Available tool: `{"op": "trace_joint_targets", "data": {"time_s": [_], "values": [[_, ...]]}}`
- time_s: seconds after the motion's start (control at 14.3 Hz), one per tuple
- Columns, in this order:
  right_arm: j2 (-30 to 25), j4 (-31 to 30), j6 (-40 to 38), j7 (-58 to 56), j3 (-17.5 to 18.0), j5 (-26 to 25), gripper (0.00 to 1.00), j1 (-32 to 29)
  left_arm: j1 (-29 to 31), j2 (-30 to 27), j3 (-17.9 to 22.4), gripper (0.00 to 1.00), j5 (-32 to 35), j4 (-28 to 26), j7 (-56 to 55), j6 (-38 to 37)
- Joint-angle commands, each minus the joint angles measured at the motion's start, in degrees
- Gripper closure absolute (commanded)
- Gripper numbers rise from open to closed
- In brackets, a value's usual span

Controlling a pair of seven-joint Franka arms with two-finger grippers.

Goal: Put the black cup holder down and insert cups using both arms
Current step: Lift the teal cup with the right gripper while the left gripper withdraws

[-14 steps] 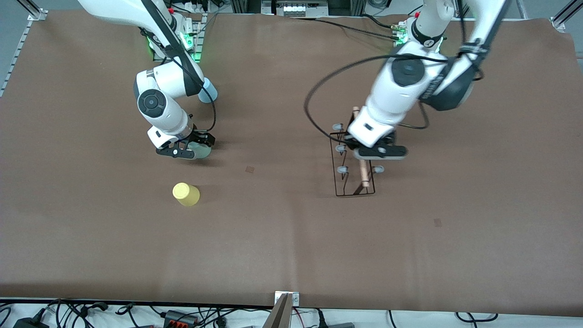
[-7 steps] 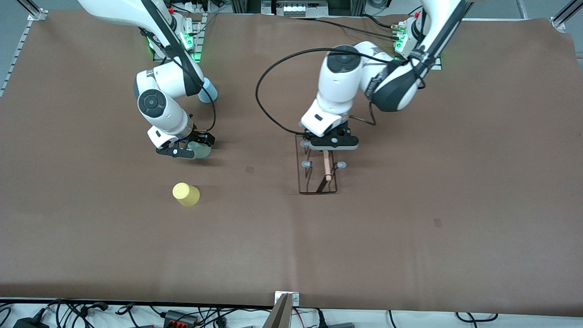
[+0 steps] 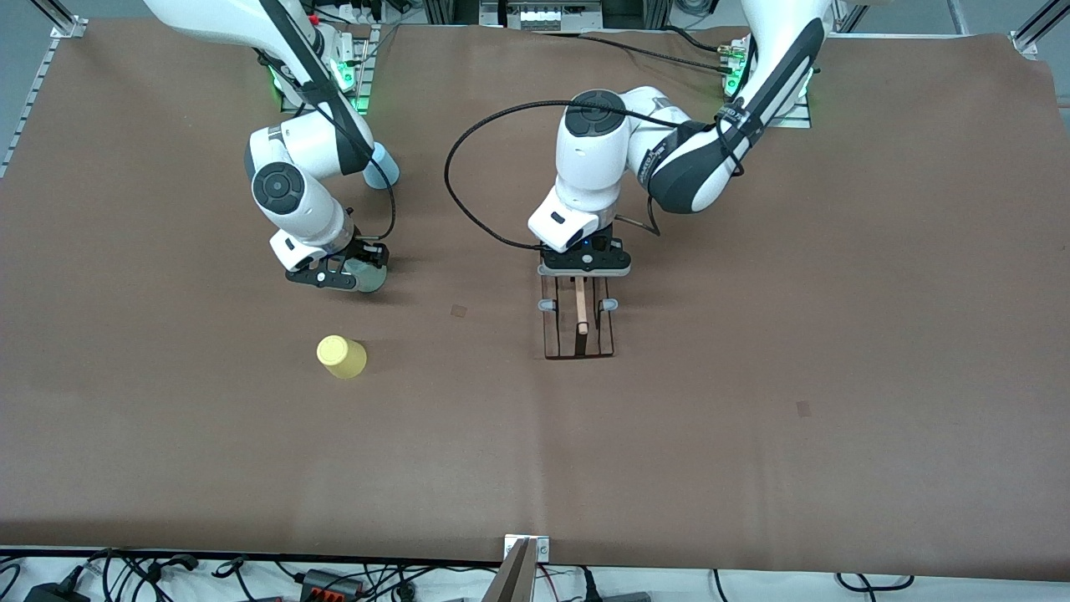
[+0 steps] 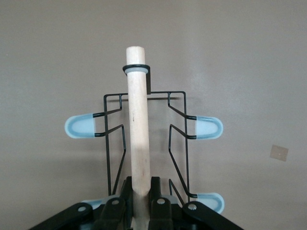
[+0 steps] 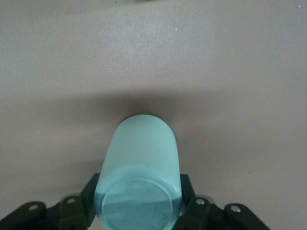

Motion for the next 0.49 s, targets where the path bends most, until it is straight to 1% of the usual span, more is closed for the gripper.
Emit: {"op": "trace_joint_targets", "data": {"time_s": [0.0, 0.07, 0.14, 0.21, 0.35, 0.42], "values": [[-6.0, -0.6, -3.3, -2.9, -0.2, 0.0, 0.82, -0.5, -0.9, 0.6, 0.0, 0.59, 1.8, 2.0, -1.9, -1.4], [-8.4, -0.5, -5.1, -4.4, -0.2, 0.0, 0.82, -1.6, -0.5, 0.6, 0.3, 0.23, 1.9, 2.0, -2.6, -1.4], [-11.5, -0.5, -7.9, -6.5, -0.2, -0.1, 0.82, -3.4, 0.0, 0.1, 0.4, 0.12, 2.0, 2.0, -2.3, -1.4], [-14.5, -0.5, -11.2, -8.2, -0.2, -0.1, 0.82, -3.8, 0.8, -0.7, 0.5, 0.0, 1.9, 2.1, -2.2, -1.4], [-19.1, 0.2, -15.4, -9.0, -0.2, -0.3, 0.82, -3.9, 2.7, -2.8, 0.4, 0.0, 1.9, 2.0, -1.1, -1.7], [-19.8, 1.6, -18.5, -8.9, -0.2, -0.3, 0.82, -3.9, 4.3, -4.0, 0.0, 0.0, 1.9, 2.1, 0.8, -3.2]]}}
